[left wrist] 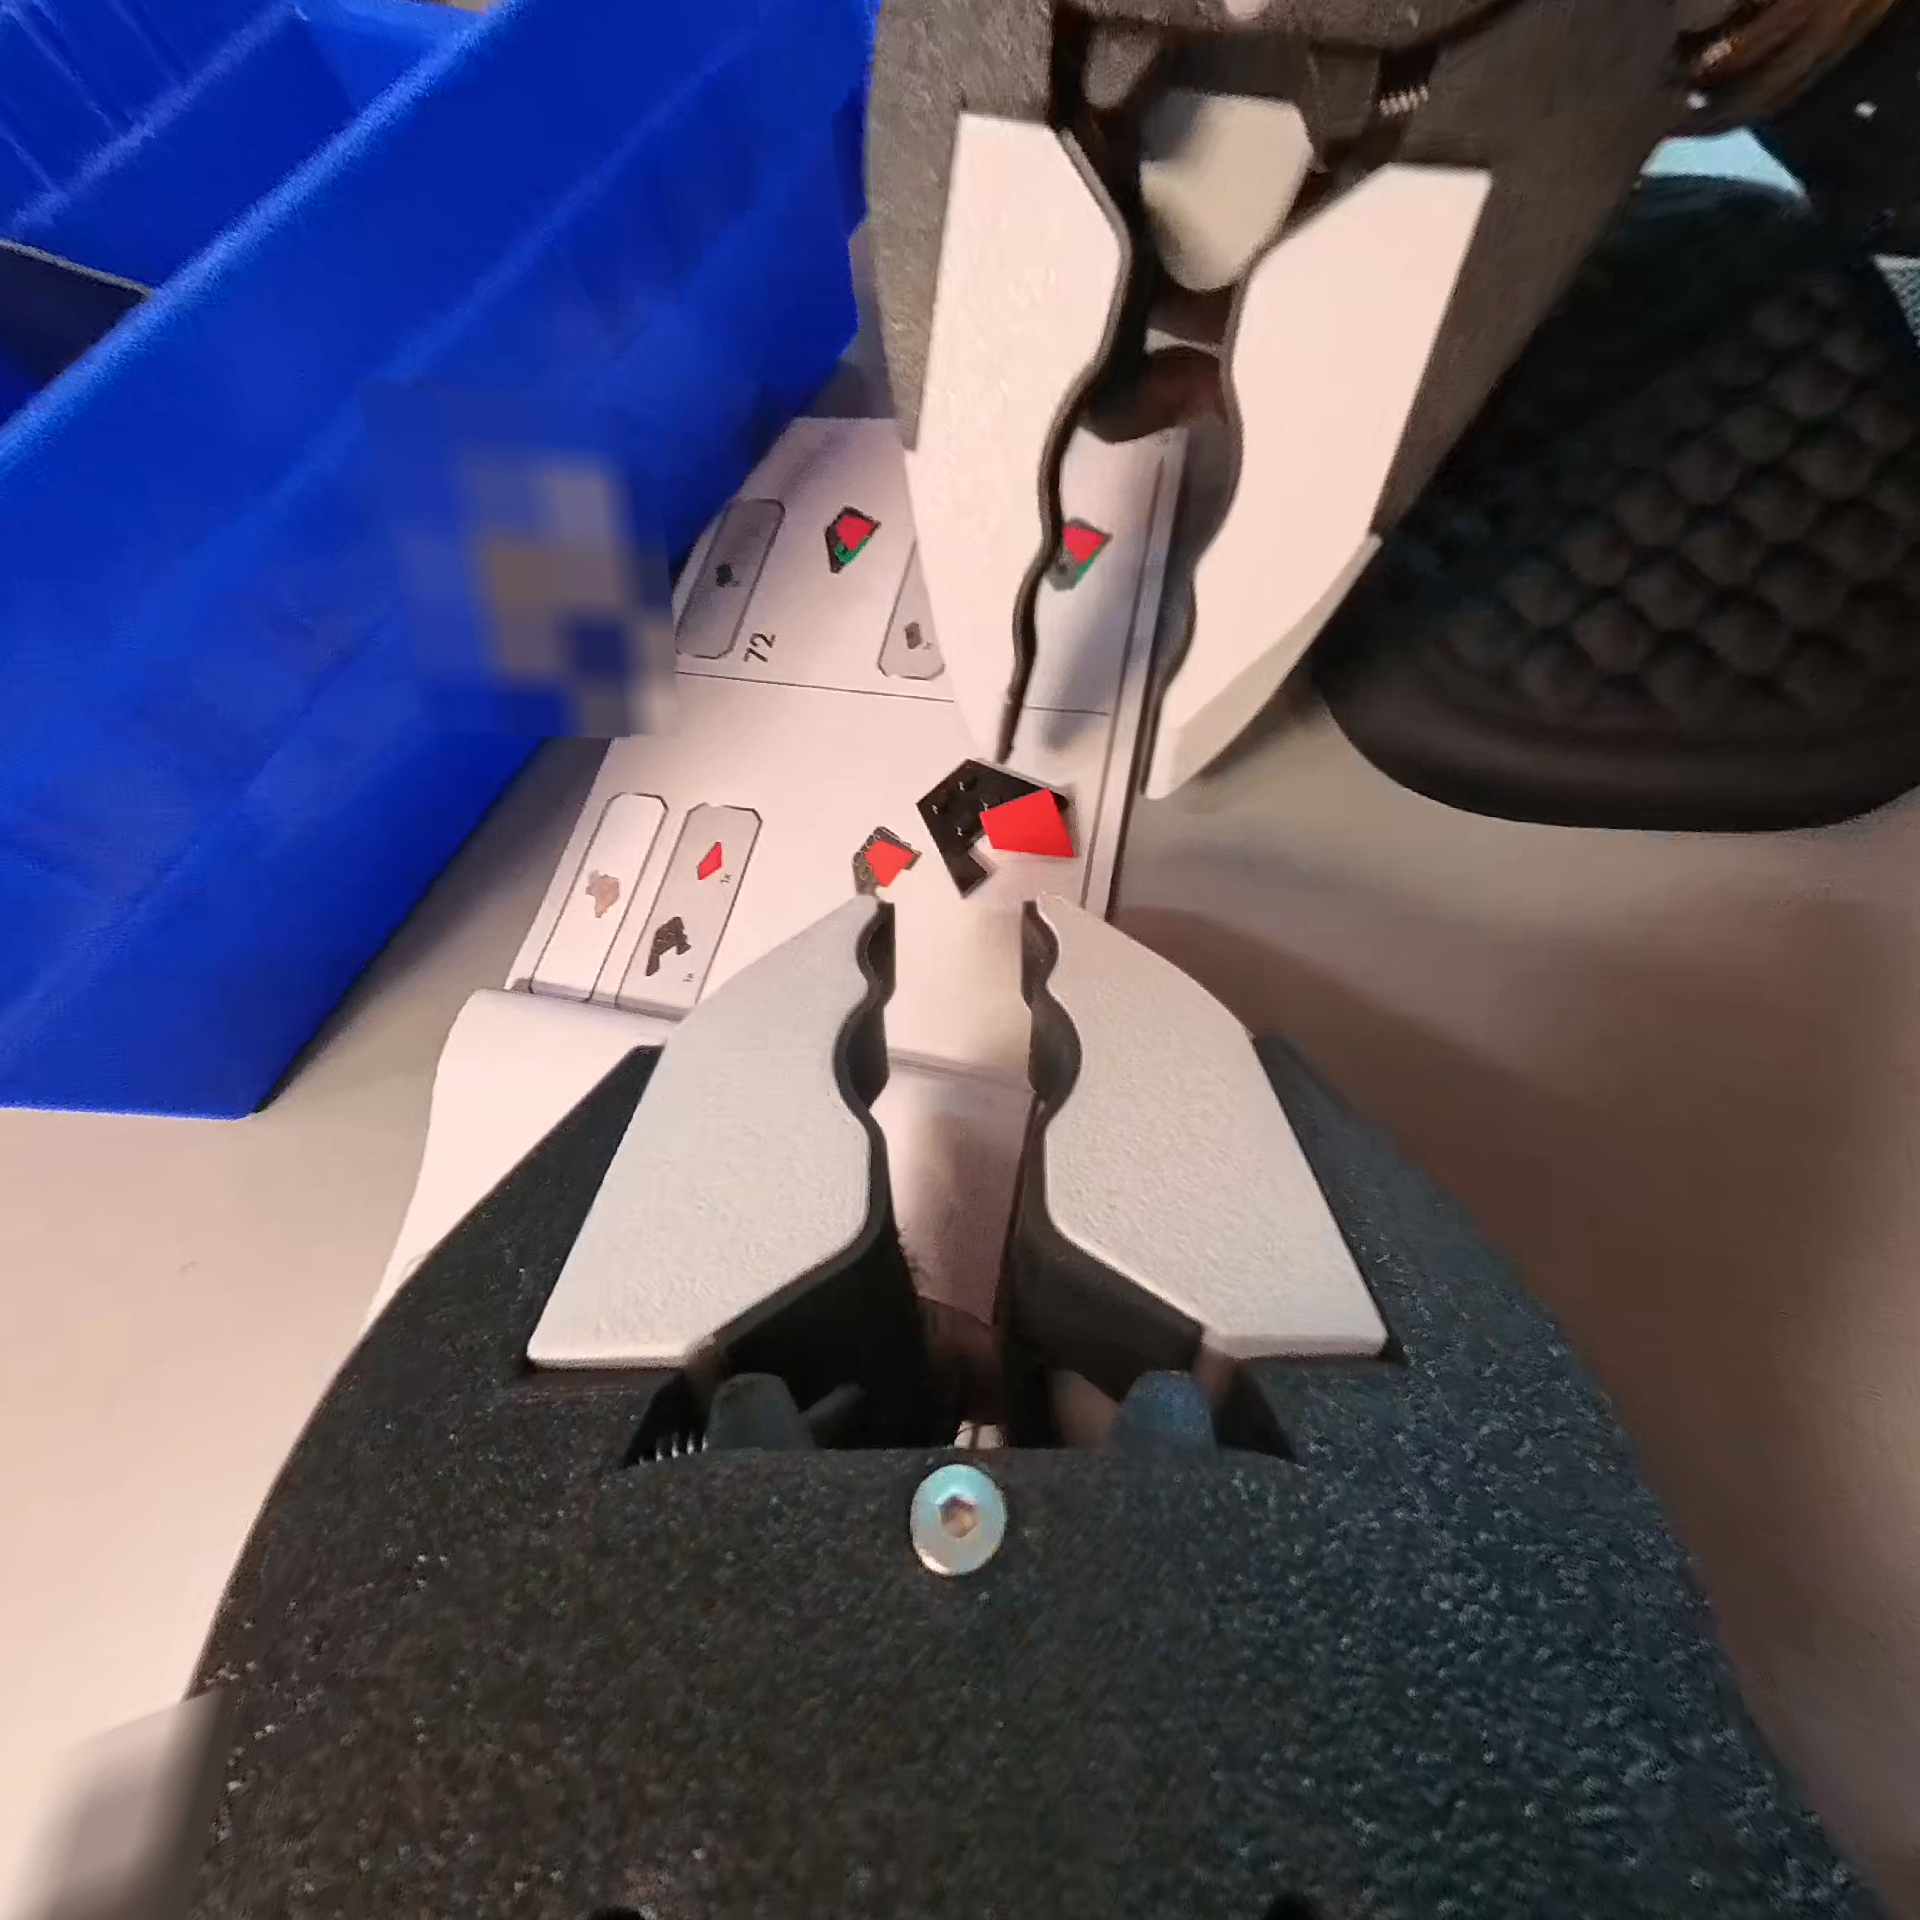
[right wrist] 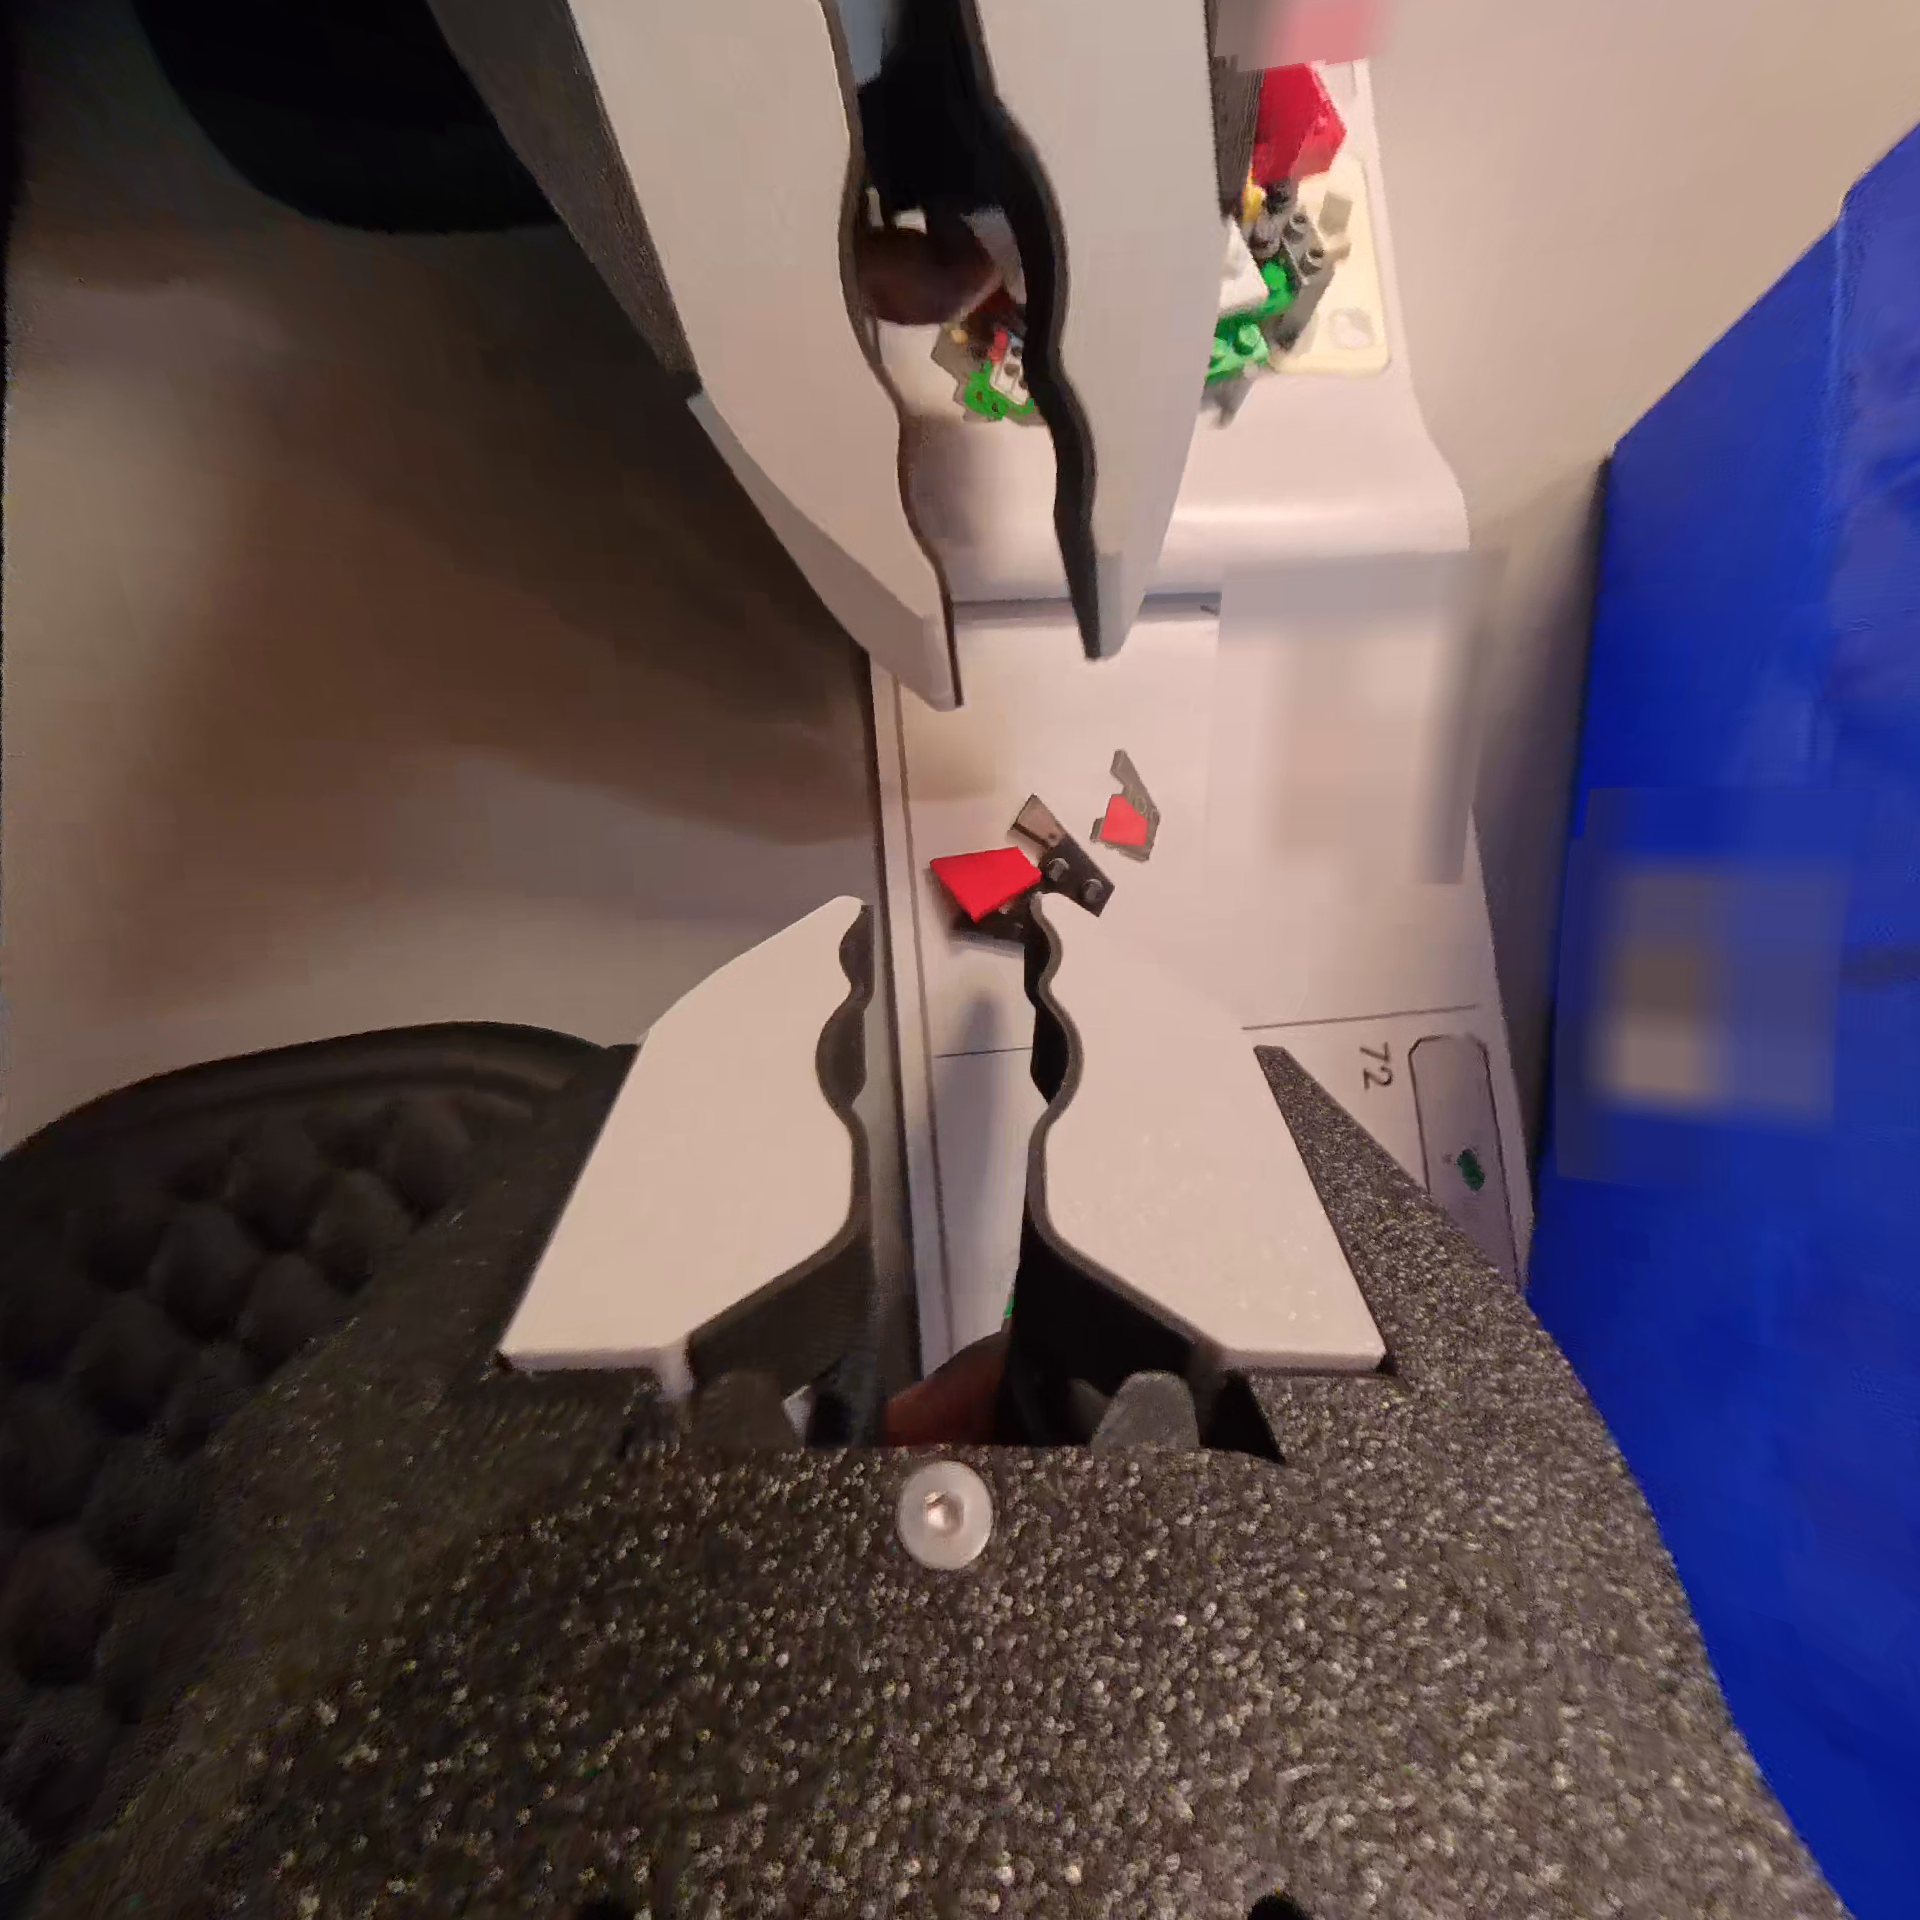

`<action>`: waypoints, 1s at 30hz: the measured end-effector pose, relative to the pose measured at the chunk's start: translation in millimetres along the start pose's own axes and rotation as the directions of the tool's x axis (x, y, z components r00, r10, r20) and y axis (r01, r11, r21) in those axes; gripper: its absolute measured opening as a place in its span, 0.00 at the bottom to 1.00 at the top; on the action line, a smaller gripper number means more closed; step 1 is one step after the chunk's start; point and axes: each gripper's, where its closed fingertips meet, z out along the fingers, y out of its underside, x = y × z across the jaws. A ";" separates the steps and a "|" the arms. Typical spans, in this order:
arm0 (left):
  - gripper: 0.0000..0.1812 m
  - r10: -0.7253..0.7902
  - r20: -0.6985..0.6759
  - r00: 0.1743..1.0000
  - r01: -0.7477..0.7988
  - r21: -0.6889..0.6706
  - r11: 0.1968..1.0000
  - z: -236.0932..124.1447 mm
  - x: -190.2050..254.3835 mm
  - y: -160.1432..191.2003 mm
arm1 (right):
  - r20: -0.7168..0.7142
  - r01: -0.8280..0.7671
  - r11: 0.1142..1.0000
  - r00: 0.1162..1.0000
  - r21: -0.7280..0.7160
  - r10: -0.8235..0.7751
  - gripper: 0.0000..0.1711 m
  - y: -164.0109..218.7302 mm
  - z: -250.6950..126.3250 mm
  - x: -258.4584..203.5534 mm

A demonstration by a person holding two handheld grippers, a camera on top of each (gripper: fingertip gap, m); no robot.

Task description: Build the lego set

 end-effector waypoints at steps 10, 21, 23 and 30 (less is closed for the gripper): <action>0.14 -0.001 -0.047 0.999 -0.001 -0.050 0.999 6.6 8.6 7.6 | 0.148 0.186 0.982 0.972 -0.016 -0.181 0.13 -3.1 14.7 4.7; 0.15 -0.001 -0.039 0.999 0.000 -0.028 1.000 7.3 9.0 4.0 | -0.105 -0.074 0.992 0.991 0.101 0.085 0.10 -4.1 -6.9 20.0; 0.15 -0.009 -0.044 0.999 0.008 -0.014 1.000 7.6 9.4 1.1 | -0.160 -0.173 0.973 0.967 0.151 0.197 0.09 -4.5 -10.3 24.4; 0.05 -0.027 0.002 1.000 0.027 0.036 0.999 7.4 1.1 -7.9 | -0.292 -0.281 0.953 0.907 0.114 0.302 0.09 5.3 1.1 26.7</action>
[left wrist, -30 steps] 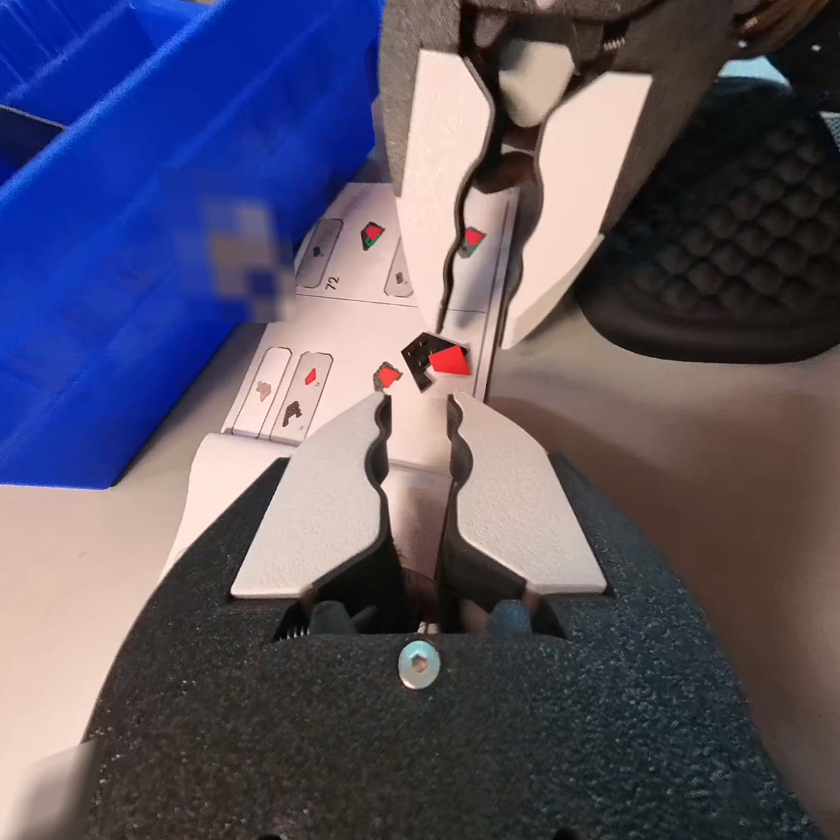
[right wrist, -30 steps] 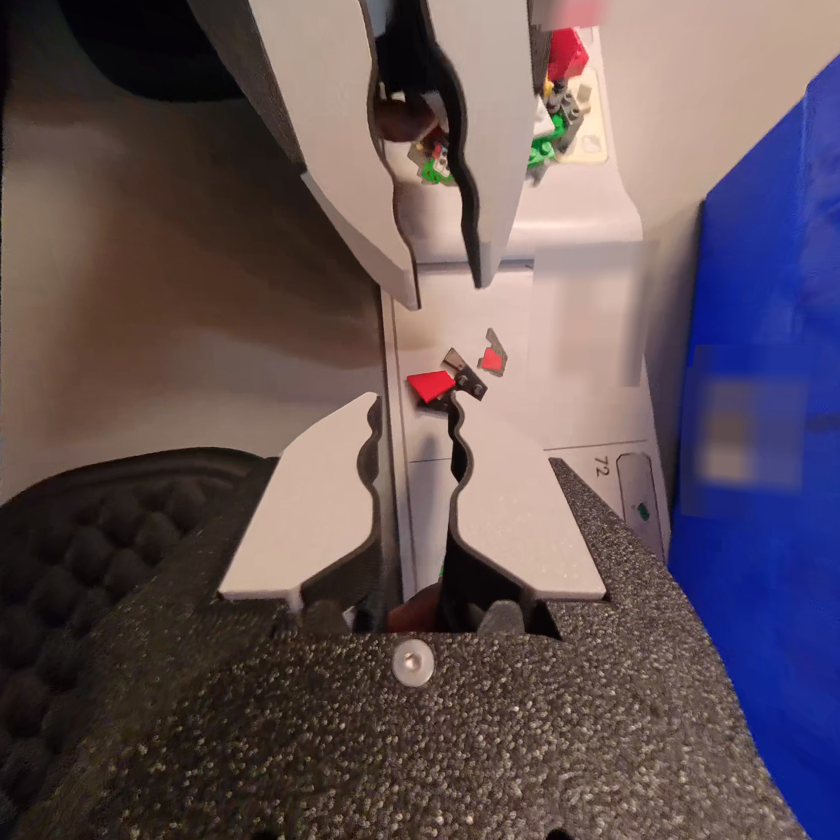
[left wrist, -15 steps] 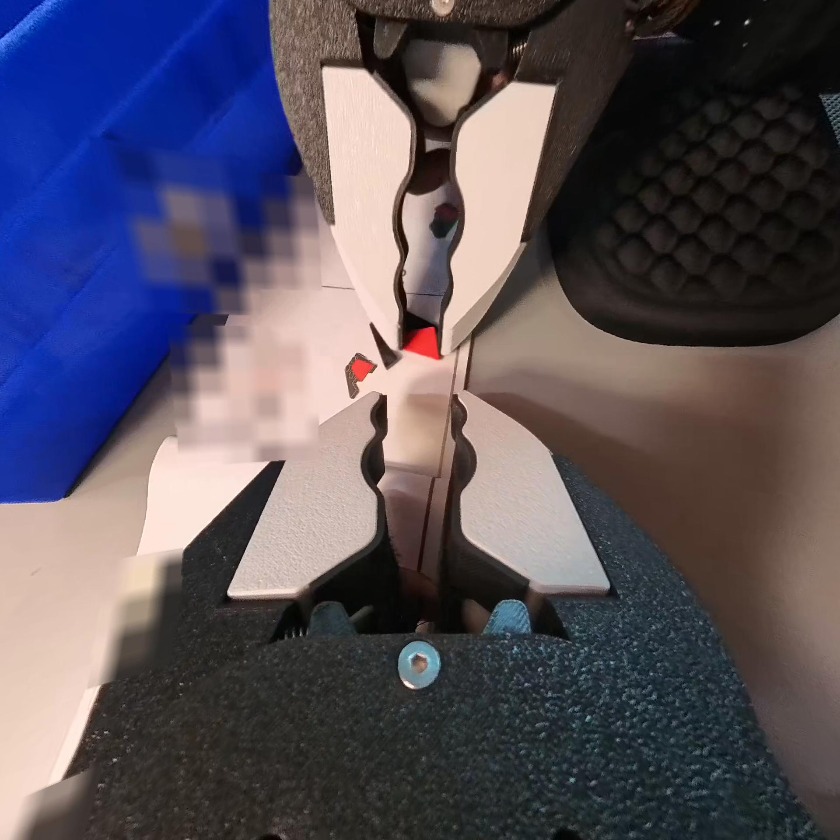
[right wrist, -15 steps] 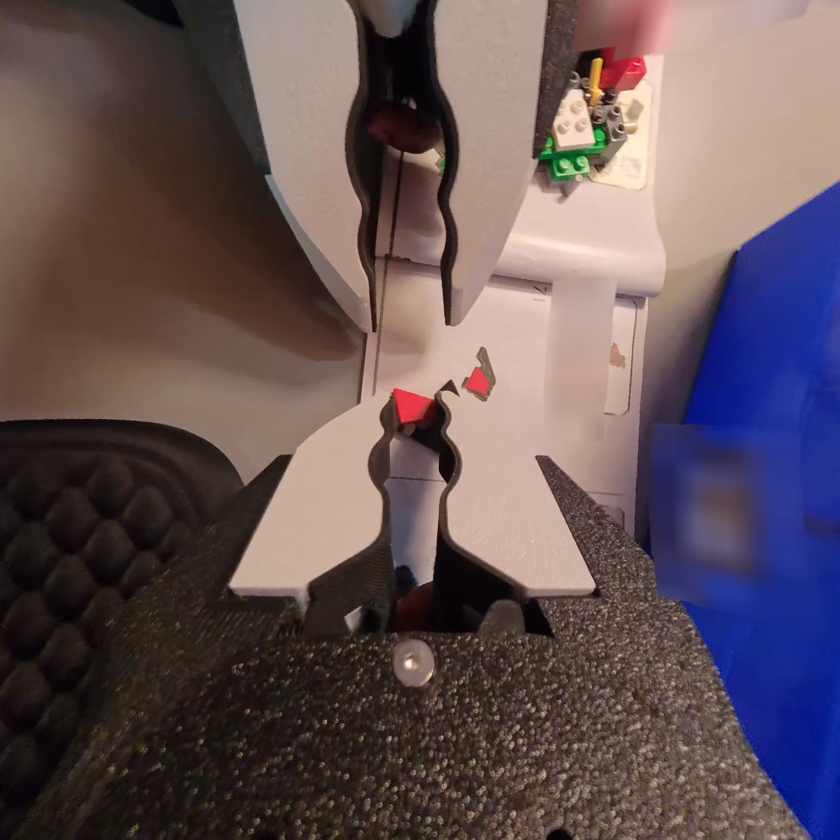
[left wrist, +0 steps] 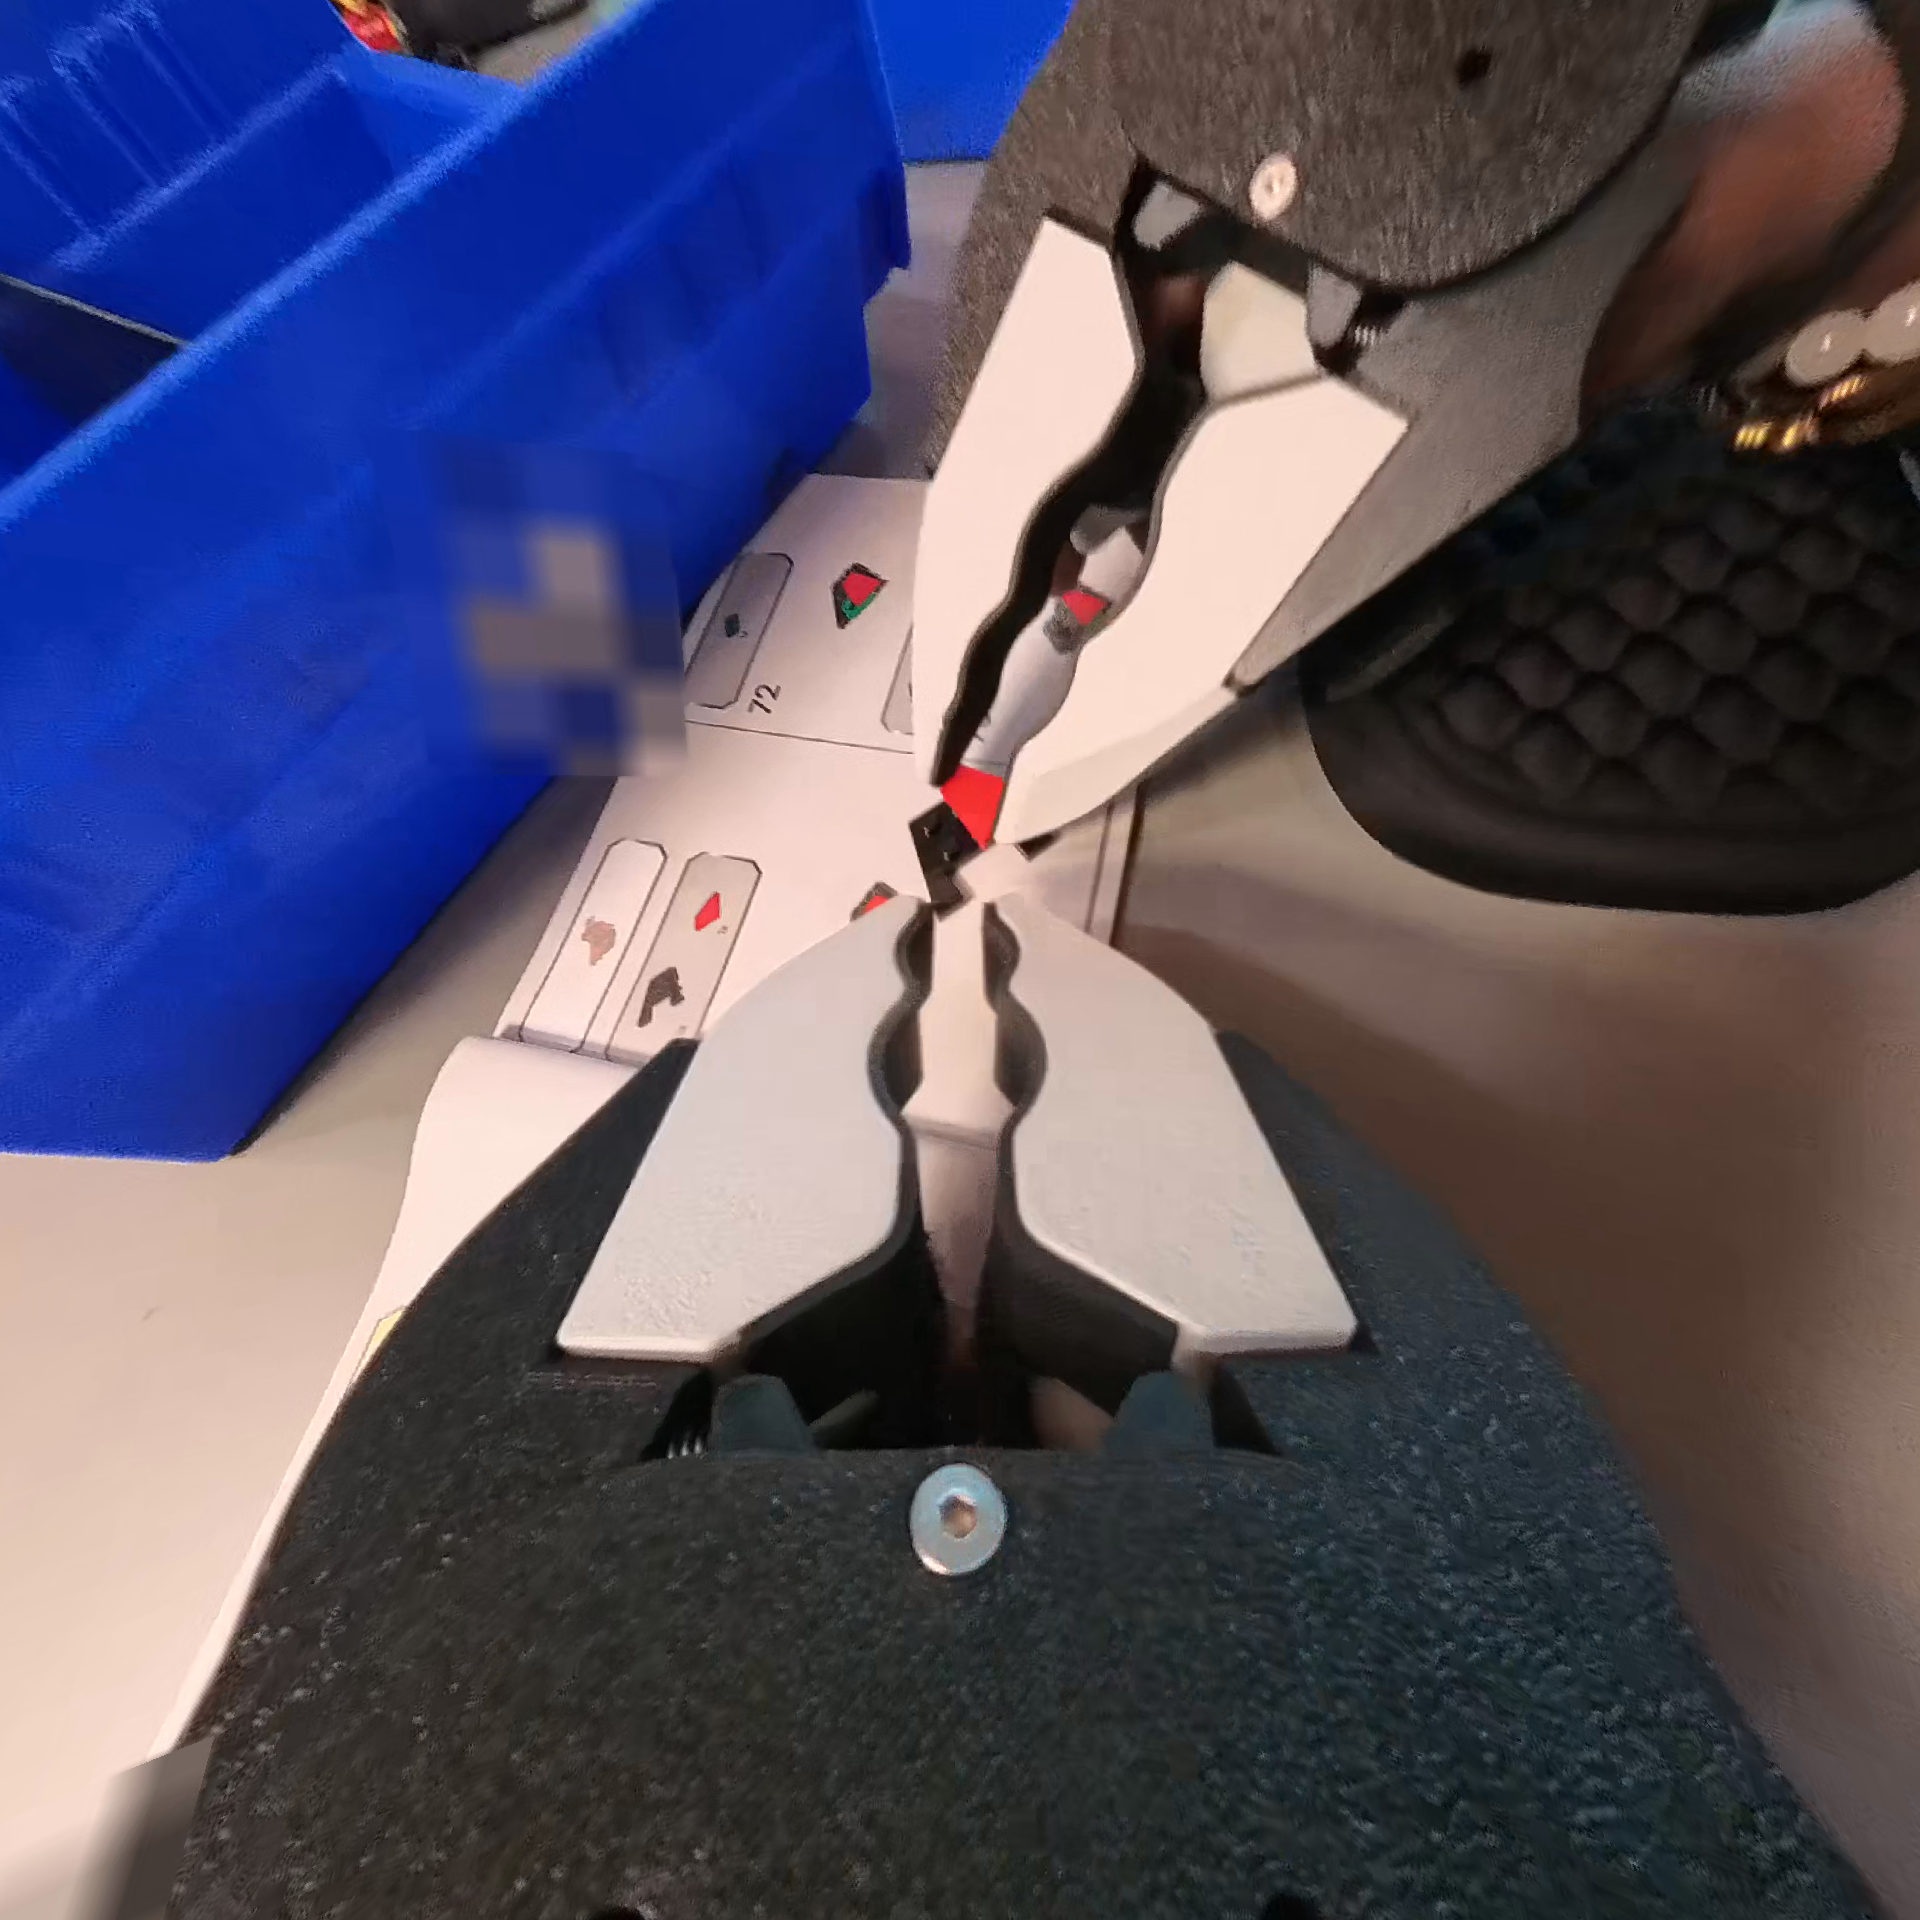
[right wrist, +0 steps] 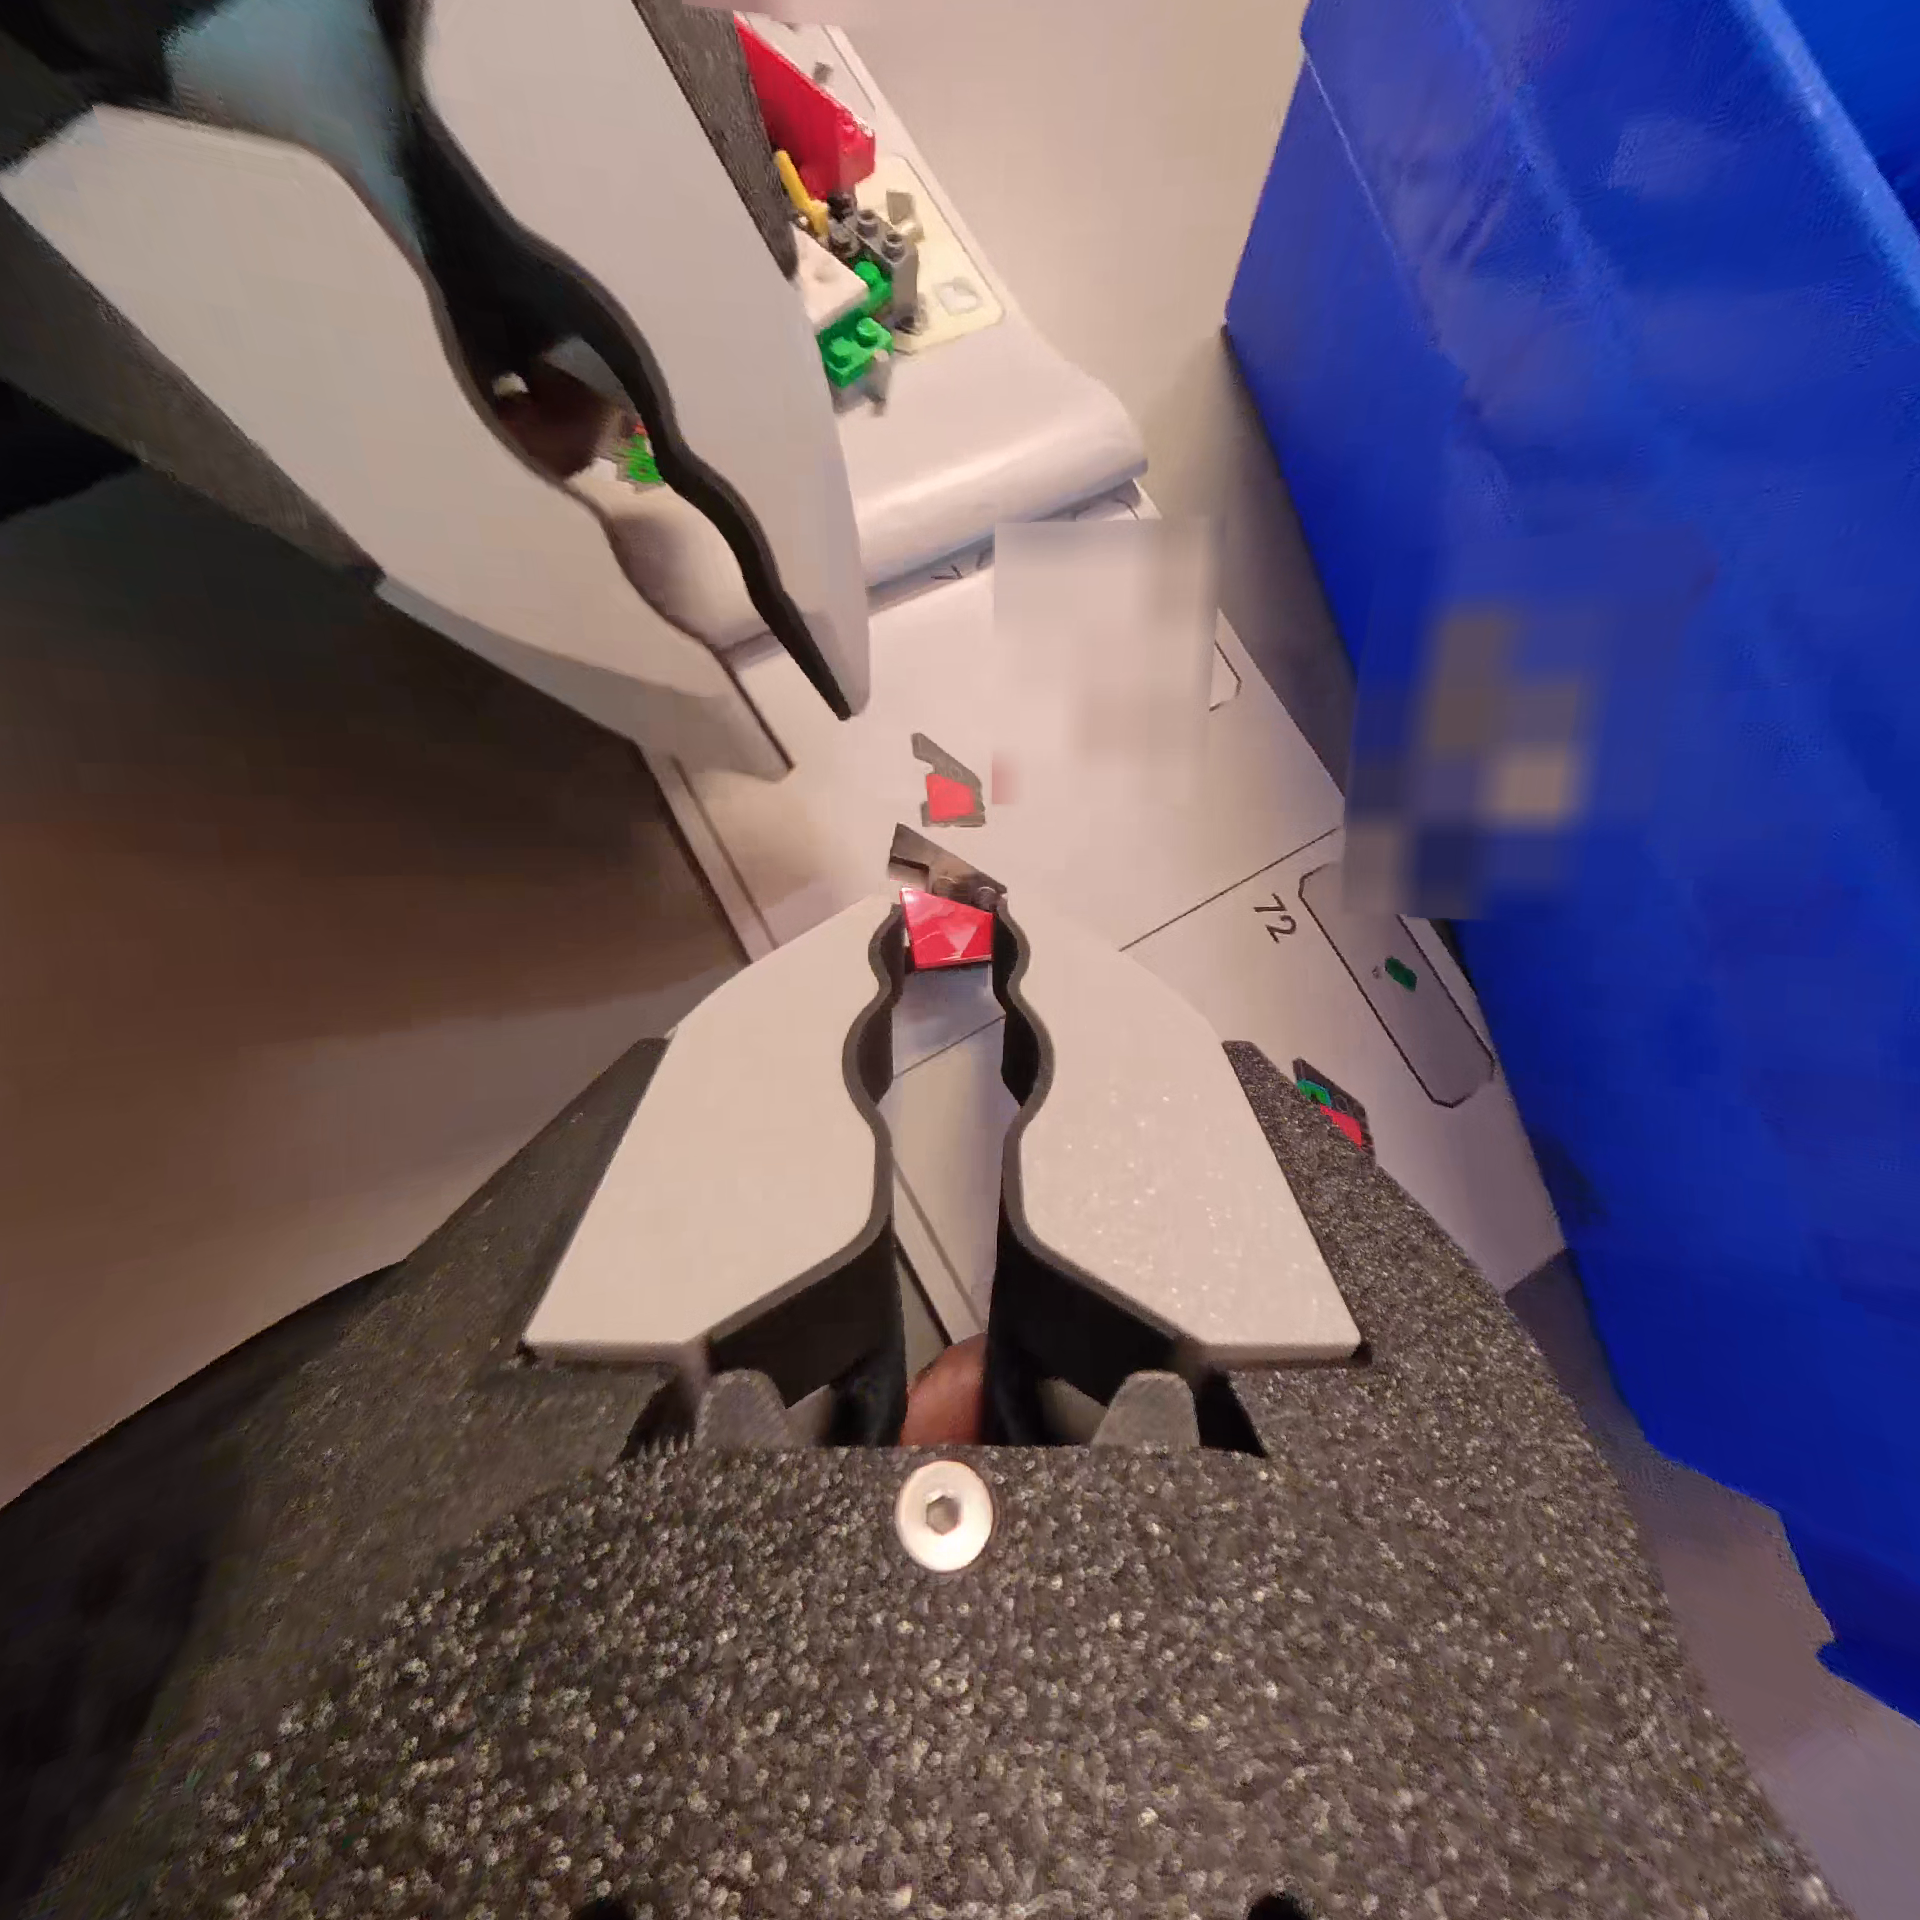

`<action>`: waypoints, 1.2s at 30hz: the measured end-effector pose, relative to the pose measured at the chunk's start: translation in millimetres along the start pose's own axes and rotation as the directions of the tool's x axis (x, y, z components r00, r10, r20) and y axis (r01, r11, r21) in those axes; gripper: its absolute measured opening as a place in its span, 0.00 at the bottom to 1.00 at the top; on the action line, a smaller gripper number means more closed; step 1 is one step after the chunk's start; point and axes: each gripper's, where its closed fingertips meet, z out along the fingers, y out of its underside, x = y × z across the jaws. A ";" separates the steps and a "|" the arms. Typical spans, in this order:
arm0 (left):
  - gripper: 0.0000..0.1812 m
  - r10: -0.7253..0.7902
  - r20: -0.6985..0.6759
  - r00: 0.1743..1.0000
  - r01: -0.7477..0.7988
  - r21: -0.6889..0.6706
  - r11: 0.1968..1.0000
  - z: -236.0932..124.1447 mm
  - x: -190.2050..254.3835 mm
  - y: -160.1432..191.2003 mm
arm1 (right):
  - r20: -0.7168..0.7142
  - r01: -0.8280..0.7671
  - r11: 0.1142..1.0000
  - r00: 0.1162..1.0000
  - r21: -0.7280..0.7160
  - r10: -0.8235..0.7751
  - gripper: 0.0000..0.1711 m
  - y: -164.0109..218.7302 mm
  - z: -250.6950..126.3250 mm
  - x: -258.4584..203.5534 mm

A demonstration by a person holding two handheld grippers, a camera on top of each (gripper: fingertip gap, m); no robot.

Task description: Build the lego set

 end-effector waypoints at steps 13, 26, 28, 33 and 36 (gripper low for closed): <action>0.00 -0.019 -0.082 0.996 0.017 -0.018 1.000 22.0 7.6 -21.9 | 0.014 0.031 0.999 0.999 -0.016 -0.031 0.09 2.4 3.2 -5.1; 0.00 -0.109 -0.123 0.986 0.093 -0.125 0.988 28.1 2.0 -9.2 | -0.012 0.066 0.998 0.998 -0.018 -0.066 0.09 2.6 3.7 -5.3; 0.00 -0.109 -0.123 0.986 0.089 -0.160 0.983 32.8 3.6 -4.0 | -0.018 0.078 0.997 0.997 -0.019 -0.078 0.09 2.6 3.8 -5.7; 0.00 -0.128 -0.129 0.983 0.100 -0.200 0.975 35.2 3.7 -1.6 | -0.024 0.088 0.996 0.996 -0.027 -0.089 0.09 3.6 4.6 -6.0; 0.00 -0.119 -0.124 0.985 0.091 -0.210 0.973 35.6 3.4 -1.5 | -0.012 0.082 0.996 0.997 -0.028 -0.082 0.10 3.7 4.5 -6.4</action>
